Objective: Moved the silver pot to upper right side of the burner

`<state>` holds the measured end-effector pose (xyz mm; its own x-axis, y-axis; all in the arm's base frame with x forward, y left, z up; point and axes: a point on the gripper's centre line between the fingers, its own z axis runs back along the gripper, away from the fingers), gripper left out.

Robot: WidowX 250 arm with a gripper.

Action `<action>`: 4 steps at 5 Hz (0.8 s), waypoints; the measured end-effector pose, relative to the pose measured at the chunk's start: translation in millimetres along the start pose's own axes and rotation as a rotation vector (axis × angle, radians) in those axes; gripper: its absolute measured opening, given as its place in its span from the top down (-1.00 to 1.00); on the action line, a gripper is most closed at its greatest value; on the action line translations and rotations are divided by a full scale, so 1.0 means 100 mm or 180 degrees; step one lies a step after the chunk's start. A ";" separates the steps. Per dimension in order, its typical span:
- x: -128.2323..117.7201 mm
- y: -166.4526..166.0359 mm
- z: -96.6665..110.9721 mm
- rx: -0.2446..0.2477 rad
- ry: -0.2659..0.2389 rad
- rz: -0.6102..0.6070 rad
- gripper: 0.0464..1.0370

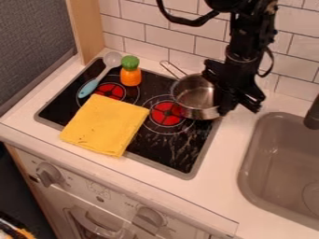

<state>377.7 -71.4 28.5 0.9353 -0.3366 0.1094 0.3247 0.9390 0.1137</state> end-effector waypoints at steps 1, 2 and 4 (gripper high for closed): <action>0.00 0.00 -0.06 -0.0032 0.0030 0.0045 0.86; 0.02 -0.01 -0.07 -0.0231 -0.0058 0.0232 0.54; 0.09 0.02 0.15 -0.0553 -0.0284 0.0506 -0.64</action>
<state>384.3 -74.0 44.4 0.9629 -0.1815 0.1998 0.2011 0.9761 -0.0824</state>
